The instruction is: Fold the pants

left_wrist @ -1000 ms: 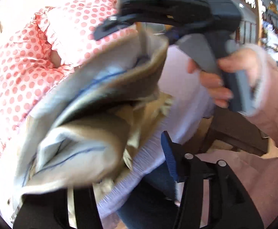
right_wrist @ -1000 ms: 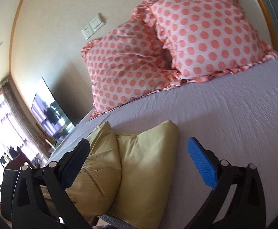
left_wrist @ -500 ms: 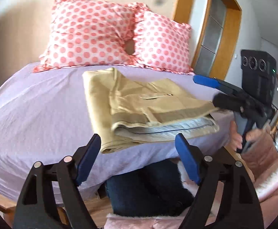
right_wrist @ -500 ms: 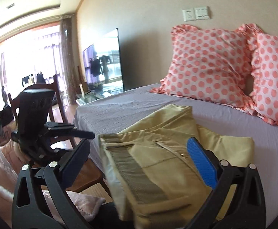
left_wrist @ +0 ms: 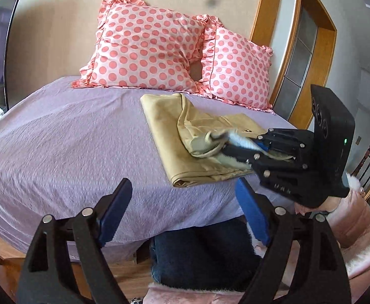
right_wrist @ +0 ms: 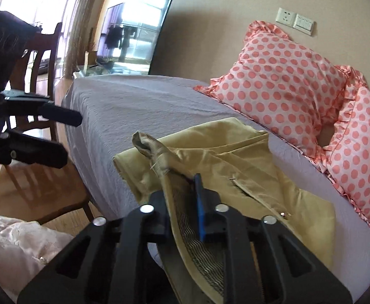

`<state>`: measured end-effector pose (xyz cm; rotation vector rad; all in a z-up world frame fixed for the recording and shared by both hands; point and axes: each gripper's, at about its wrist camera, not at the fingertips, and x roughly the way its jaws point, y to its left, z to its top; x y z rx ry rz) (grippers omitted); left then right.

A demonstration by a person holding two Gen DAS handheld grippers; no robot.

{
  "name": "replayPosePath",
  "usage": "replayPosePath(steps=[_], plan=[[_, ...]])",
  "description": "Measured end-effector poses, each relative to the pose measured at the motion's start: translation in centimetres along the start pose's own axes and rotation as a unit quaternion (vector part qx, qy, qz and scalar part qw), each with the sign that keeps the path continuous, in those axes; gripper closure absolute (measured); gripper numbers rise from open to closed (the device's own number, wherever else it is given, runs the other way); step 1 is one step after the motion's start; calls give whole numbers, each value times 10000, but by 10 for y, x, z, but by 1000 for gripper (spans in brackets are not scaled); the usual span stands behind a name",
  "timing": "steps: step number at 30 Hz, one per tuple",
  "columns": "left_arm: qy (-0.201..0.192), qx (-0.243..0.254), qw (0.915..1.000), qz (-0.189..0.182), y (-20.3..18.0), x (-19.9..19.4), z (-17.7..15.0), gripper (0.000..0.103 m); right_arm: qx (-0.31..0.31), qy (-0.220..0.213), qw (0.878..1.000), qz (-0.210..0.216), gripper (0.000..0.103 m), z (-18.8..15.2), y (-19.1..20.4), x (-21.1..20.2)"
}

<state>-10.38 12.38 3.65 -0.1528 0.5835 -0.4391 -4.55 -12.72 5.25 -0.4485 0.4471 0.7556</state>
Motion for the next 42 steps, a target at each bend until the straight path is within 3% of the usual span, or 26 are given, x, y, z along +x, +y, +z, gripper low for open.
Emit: replayPosePath(steps=[4, 7, 11, 16, 19, 21, 22, 25, 32, 34, 38, 42], plan=[[-17, -18, 10000, -50, 0, 4, 3, 19, 1022, -401, 9939, 99, 94, 15, -50, -22], [-16, 35, 9999, -100, -5, 8, 7, 19, 2269, -751, 9709, 152, 94, 18, -113, -39], [4, 168, 9996, -219, -16, 19, 15, 17, 4015, -985, 9103, 191, 93, -11, -205, -47], [29, 417, 9986, -311, -32, 39, 32, 16, 5524, -469, 8322, 128, 93, -76, -278, -26], [46, 472, 9986, -227, -34, 54, 49, 12, 6010, 199, 7990, -30, 77, -113, -299, -9], [112, 384, 9991, -126, -29, 66, 60, 12, 6191, 474, 7838, -8, 35, -133, -306, -4], [166, 313, 9993, -107, -25, 73, 66, 12, 6254, 522, 7785, 21, 29, -140, -308, -4], [420, 94, 9990, -140, -8, 96, 85, 11, 6199, 495, 7828, 237, 28, -145, -312, -7], [1348, -467, 9881, -579, 32, 168, 118, 11, 5632, 631, 8209, 705, 28, -130, -299, 6], [1595, -535, 9841, -576, 37, 186, 123, 11, 5582, 676, 8232, 780, 32, -130, -299, 6], [1784, -673, 9796, -637, 43, 199, 126, 12, 5767, 749, 8095, 811, 34, -146, -301, -14], [1917, -540, 9775, -703, 42, 205, 124, 12, 5543, 913, 8178, 1251, 29, -145, -284, -24]])
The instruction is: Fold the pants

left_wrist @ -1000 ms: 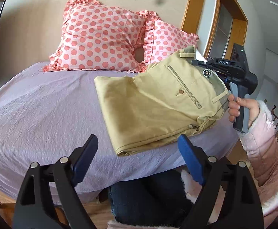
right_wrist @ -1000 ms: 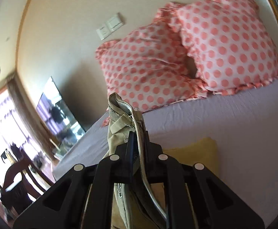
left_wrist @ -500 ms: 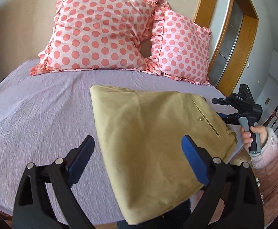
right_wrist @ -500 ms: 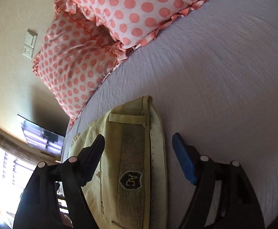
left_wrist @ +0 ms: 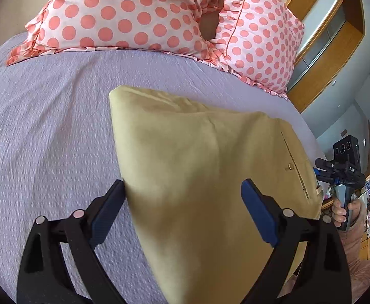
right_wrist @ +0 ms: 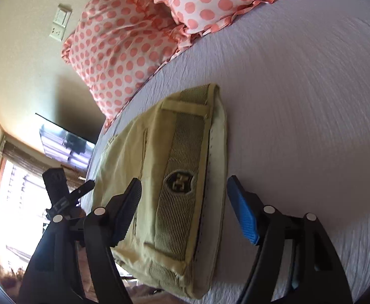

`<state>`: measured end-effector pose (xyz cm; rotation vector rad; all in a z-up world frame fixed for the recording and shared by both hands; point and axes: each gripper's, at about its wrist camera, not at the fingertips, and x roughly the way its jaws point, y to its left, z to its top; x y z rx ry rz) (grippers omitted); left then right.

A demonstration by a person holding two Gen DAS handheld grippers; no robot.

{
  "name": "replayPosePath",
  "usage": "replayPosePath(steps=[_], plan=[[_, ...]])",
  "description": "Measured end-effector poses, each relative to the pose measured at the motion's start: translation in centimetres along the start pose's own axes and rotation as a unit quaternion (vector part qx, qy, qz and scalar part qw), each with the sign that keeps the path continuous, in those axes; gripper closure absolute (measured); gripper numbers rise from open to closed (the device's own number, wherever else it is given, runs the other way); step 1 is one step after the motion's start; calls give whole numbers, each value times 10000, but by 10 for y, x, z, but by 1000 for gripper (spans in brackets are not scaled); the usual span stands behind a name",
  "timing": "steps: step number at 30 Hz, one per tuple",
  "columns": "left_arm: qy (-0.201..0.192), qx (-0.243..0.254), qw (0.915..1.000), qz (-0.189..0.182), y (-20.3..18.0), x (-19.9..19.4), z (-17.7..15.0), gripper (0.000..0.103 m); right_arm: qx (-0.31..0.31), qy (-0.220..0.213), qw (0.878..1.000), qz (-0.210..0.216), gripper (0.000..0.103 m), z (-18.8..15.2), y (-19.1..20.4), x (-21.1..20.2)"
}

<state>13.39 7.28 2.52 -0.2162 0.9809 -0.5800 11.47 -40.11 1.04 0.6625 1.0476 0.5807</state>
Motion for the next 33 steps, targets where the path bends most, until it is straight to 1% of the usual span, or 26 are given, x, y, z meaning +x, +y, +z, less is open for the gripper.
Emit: replayPosePath(steps=[2, 5, 8, 10, 11, 14, 17, 19, 20, 21, 22, 23, 25, 26, 27, 28, 29, 30, 31, 33], plan=[[33, 87, 9999, -54, 0, 4, 1, 11, -120, 89, 9999, 38, 28, -3, 5, 2], [66, 162, 9998, -101, -2, 6, 4, 10, -166, 193, 9992, 312, 28, -3, 7, 7], [103, 176, 9997, -134, -2, 7, 5, 10, -457, 426, 9976, 295, 28, -7, 17, 10], [147, 220, 9996, -127, -3, 7, 5, 10, -581, 655, 9954, 377, 28, -12, 20, 11], [160, 243, 9995, -126, -3, 8, 5, 10, -635, 699, 9945, 449, 28, -13, 20, 12], [201, 322, 9992, -108, -7, 13, 11, 10, -615, 687, 9925, 802, 27, -12, 25, 21], [228, 280, 9993, -87, -8, 18, 17, 10, -731, 468, 9921, 911, 28, -6, 34, 32], [230, 235, 9994, -122, -7, 20, 22, 10, -631, 287, 9926, 1000, 35, -1, 32, 37], [228, 172, 9995, -154, -5, 20, 24, 12, -572, 236, 9932, 984, 45, 1, 29, 38], [234, 93, 9995, -199, -2, 20, 27, 13, -511, 198, 9946, 886, 51, 3, 25, 39], [244, 9, 9994, -242, 2, 19, 29, 16, -436, 250, 9960, 740, 64, 5, 21, 39], [248, -62, 9993, -289, 5, 19, 30, 18, -375, 290, 9967, 653, 66, 5, 16, 37], [228, -169, 9988, -388, 11, 17, 31, 21, -239, 392, 9968, 658, 63, 4, 9, 27], [217, -173, 9988, -400, 11, 16, 30, 21, -180, 470, 9967, 631, 56, 2, 6, 21], [210, -142, 9989, -382, 11, 16, 30, 21, -190, 537, 9967, 578, 42, -1, 6, 14], [212, -94, 9991, -342, 9, 17, 30, 21, -297, 596, 9966, 483, 34, -4, 9, 6], [220, -34, 9993, -291, 7, 17, 29, 20, -395, 660, 9959, 472, 20, -9, 12, 3], [226, 19, 9994, -254, 5, 18, 29, 20, -460, 775, 9943, 563, 13, -14, 14, 0], [223, 69, 9995, -229, 3, 19, 29, 19, -546, 879, 9929, 587, 13, -19, 17, -2], [199, 148, 9995, -185, 1, 20, 28, 17, -693, 902, 9914, 648, 13, -26, 19, -3]])
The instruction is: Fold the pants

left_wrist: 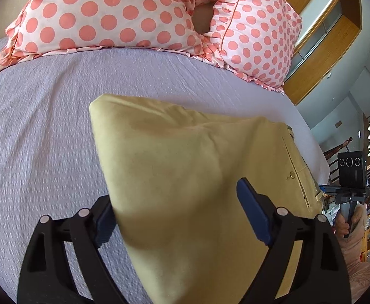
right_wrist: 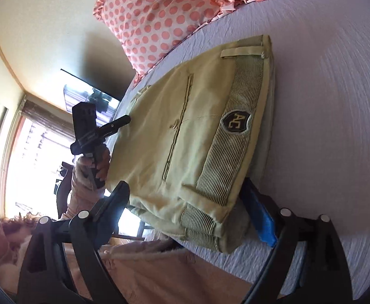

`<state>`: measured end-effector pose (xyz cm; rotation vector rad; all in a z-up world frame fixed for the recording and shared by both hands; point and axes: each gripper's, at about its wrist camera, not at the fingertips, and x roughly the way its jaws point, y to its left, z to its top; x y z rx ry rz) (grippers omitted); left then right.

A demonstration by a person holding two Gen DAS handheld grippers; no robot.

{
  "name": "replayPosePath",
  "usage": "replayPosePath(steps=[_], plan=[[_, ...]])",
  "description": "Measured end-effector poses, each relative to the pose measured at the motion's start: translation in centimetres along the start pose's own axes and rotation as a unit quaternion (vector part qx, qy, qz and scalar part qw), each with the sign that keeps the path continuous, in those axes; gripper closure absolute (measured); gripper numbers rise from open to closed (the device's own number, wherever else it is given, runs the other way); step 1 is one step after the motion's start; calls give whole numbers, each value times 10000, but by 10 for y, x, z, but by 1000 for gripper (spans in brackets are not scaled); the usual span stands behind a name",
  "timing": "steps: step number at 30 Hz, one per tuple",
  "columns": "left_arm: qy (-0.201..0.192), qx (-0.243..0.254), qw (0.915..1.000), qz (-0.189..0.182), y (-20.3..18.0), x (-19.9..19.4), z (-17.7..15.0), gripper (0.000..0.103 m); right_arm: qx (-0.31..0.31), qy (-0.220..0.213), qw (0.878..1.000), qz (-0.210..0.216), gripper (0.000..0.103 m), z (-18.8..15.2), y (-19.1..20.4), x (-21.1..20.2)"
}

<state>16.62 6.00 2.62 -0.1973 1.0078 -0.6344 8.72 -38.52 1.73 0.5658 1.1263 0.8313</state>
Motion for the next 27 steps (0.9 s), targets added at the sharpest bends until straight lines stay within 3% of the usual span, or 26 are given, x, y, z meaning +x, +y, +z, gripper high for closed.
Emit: replayPosePath(steps=[3, 5, 9, 12, 15, 16, 18, 21, 23, 25, 27], plan=[[-22, 26, 10000, 61, -2, 1, 0, 17, -35, -141, 9982, 580, 14, 1, 3, 6], [-40, -27, 10000, 44, 0, 0, 0, 17, -179, -185, 9978, 618, 16, 6, 9, 14], [-29, -66, 10000, 42, 1, 0, 1, 18, -6, -313, 9990, 312, 34, 20, 4, 23], [-58, -98, 9999, 29, 3, 1, 1, 19, 80, -514, 9974, 496, 46, 26, -4, 29], [-80, -171, 9998, 55, 4, 2, 2, 20, 226, -537, 9971, 488, 87, 30, -11, 42], [-82, -172, 9998, 95, 4, 2, 2, 22, 352, -544, 9962, 589, 91, 31, -18, 45], [-81, -185, 9996, 199, 5, 2, 4, 28, 481, -595, 9932, 873, 91, 31, -25, 45], [-112, -333, 9988, 332, 11, 3, 7, 52, 497, -600, 9934, 842, 91, 32, -23, 45], [-199, -443, 9984, 291, 15, 1, 9, 84, 528, -642, 9928, 857, 91, 34, -22, 44], [-272, -491, 9983, 182, 15, -2, 12, 90, 500, -719, 9912, 992, 92, 40, -18, 42], [-317, -294, 9985, 344, 9, -2, 17, 92, 384, -782, 9910, 1016, 92, 49, -13, 39]])
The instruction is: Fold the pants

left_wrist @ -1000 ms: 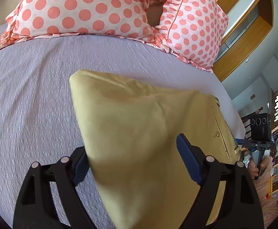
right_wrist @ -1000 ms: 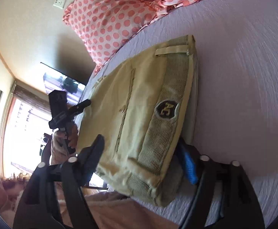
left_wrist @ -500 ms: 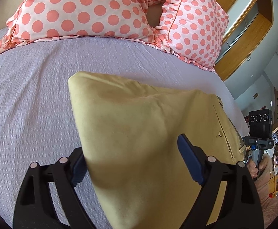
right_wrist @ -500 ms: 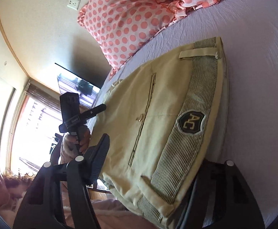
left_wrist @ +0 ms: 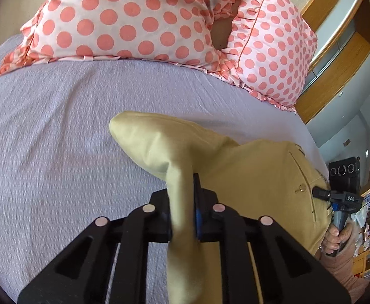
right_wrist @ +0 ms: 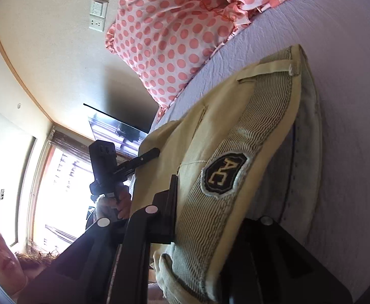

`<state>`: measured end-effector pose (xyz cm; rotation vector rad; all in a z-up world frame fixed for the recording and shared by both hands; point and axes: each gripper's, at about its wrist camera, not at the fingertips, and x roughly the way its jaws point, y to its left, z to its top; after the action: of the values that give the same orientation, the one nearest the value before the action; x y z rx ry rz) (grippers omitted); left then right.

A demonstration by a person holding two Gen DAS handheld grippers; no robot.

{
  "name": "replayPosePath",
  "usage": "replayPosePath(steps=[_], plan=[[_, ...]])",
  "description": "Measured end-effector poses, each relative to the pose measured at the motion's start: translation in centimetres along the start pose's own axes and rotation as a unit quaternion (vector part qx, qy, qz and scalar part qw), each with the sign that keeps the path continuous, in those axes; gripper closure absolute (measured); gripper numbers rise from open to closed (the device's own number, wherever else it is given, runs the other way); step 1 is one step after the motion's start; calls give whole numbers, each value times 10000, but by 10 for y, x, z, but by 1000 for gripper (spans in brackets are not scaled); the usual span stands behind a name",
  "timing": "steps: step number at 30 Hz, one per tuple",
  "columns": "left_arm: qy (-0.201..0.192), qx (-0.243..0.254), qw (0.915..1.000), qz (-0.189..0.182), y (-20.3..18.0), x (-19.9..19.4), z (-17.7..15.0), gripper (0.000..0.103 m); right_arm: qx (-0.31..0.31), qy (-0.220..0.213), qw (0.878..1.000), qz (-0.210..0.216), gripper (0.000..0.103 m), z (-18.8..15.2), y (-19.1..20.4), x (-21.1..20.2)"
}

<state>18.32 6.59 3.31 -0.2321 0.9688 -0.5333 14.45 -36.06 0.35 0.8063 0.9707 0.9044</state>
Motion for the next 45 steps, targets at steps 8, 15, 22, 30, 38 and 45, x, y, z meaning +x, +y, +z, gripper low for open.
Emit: replayPosePath(steps=[8, 15, 22, 30, 38, 45], plan=[[-82, 298, 9990, 331, -8, 12, 35, 93, -2, -69, 10000, 19, 92, 39, 7, 12], [18, 232, 9990, 377, 18, 10, 28, 75, 340, 294, 9975, -537, 74, 2, 6, 8], [-198, 260, 9986, 405, 23, -20, 14, 69, 220, 153, 9896, -1417, 46, -17, 9, -21], [-609, 980, 9933, 34, -37, -63, -44, 49, 437, -245, 9894, -1360, 46, -28, 1, -45], [-499, 1195, 9914, 183, -52, -70, -118, 42, 616, -540, 9872, -1366, 39, -32, -1, -55], [-756, 1559, 9834, 549, -67, -80, -148, 42, 728, -562, 9860, -1389, 39, -42, 3, -55]])
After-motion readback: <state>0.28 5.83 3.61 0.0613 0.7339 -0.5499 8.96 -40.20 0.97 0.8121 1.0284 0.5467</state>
